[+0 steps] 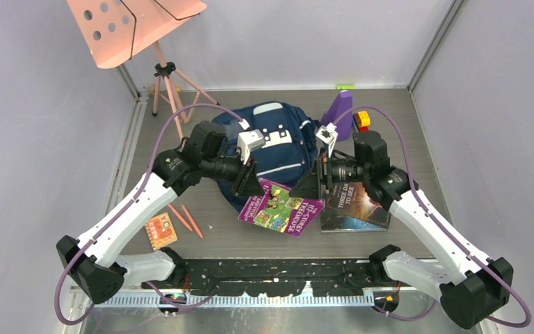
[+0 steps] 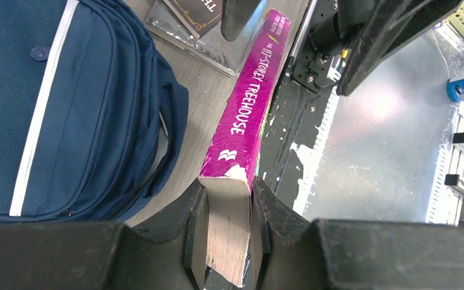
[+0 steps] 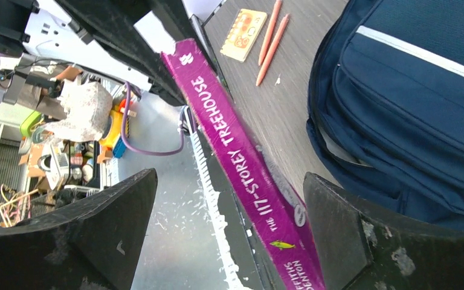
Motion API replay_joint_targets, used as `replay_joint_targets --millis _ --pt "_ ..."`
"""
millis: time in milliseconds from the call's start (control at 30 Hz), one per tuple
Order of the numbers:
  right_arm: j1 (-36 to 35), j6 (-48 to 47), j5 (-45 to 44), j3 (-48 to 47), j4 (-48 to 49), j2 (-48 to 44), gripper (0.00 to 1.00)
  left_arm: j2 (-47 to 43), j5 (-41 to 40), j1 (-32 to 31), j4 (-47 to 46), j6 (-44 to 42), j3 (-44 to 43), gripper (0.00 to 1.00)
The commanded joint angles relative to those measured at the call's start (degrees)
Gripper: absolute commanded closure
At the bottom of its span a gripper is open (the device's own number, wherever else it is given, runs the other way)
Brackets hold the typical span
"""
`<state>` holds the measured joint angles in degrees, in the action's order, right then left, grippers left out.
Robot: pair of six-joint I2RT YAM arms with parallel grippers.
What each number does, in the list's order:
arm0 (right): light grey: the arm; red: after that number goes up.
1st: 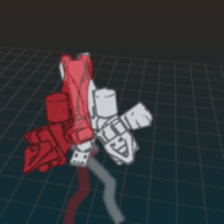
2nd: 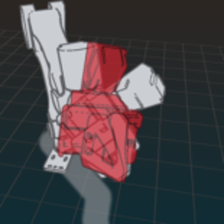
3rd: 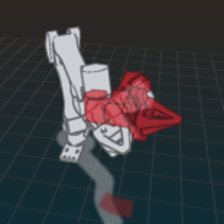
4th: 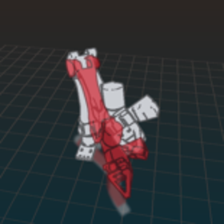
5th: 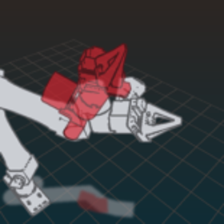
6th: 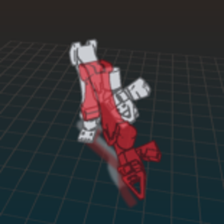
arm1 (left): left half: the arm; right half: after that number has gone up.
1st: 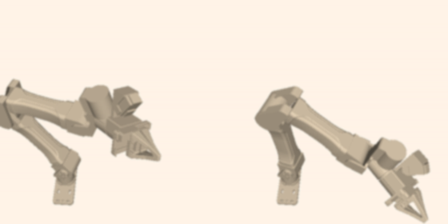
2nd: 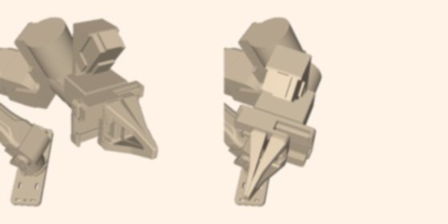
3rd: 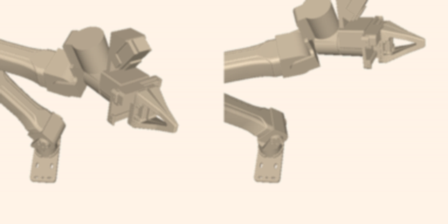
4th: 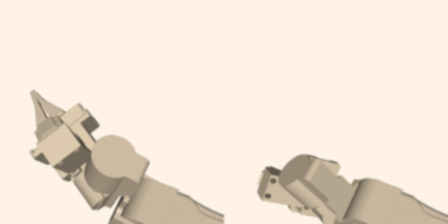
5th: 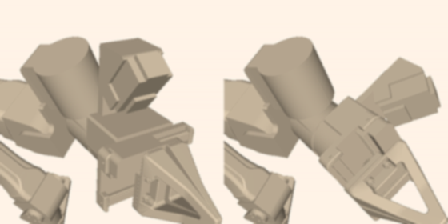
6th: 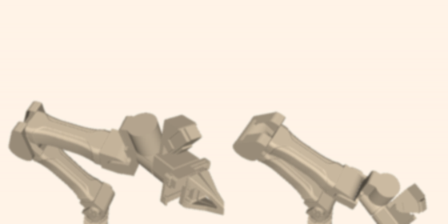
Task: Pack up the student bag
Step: Pick up the book from the center of the board.
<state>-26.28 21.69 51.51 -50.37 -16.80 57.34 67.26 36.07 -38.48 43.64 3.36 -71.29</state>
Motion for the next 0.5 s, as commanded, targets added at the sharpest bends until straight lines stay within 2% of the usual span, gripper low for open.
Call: replay_joint_targets --millis 0,167,333,400,467 --pt "-2.1 -2.2 1.1 0.2 1.9 0.0 0.04 -0.6 5.0 0.9 -3.6 1.0 -4.1 1.0" --pt "-5.0 -2.0 1.0 0.3 2.2 1.8 0.1 -0.1 5.5 1.4 -2.7 2.9 -6.4 1.0" --pt "-5.8 -4.4 -0.2 0.1 -0.5 2.2 0.11 0.2 8.3 2.1 -2.6 3.5 -7.7 1.0" --pt "-5.9 -5.2 0.0 -0.2 -1.7 2.8 0.17 0.2 8.0 2.3 -2.2 3.2 -8.2 1.0" --pt "-6.0 -5.3 -0.2 -0.3 -2.2 2.8 0.28 0.2 6.8 2.6 -1.6 2.8 -8.5 1.0"
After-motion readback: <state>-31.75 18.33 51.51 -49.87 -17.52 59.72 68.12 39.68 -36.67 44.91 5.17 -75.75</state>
